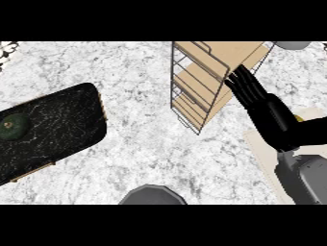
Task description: Pick the lemon from the placemat and place it in the tiered shelf
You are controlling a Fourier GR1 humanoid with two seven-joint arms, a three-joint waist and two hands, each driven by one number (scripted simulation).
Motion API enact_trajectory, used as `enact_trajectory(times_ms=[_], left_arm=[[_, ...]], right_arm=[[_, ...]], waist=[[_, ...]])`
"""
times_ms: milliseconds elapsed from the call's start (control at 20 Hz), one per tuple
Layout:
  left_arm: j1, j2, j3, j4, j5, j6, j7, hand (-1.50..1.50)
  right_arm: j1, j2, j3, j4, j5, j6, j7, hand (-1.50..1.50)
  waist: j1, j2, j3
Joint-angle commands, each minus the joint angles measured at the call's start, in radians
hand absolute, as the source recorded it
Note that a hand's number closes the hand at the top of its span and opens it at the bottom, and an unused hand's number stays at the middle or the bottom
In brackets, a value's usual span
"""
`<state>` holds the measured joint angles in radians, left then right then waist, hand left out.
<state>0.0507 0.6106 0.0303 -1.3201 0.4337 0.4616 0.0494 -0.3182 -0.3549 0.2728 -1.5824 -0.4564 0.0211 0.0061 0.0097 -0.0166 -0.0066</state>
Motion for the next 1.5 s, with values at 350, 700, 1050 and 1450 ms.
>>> enact_trajectory(times_ms=[350, 700, 1050, 1450], left_arm=[[0.021, -0.108, -0.133, -0.043, 0.064, -0.152, 0.061, 0.00], [-0.003, -0.169, -0.238, -0.043, 0.049, -0.256, 0.083, 0.00], [-0.057, -0.166, -0.233, -0.065, 0.019, -0.240, 0.158, 0.00], [-0.113, -0.191, -0.229, -0.006, -0.005, -0.269, 0.147, 0.00]], right_arm=[[0.255, -0.412, -0.363, 0.286, 0.273, -0.278, 0.051, 1.50], [0.425, -0.395, -0.557, 0.403, 0.114, -0.148, -0.172, -1.50], [0.509, -0.494, -0.548, 0.257, 0.080, 0.045, -0.079, -1.50], [0.430, -0.611, -0.478, 0.036, 0.093, 0.012, 0.313, -1.50]], waist=[[-0.193, 0.043, -0.002], [-0.053, 0.015, 0.007], [-0.029, 0.013, 0.005], [-0.010, 0.019, 0.004]])
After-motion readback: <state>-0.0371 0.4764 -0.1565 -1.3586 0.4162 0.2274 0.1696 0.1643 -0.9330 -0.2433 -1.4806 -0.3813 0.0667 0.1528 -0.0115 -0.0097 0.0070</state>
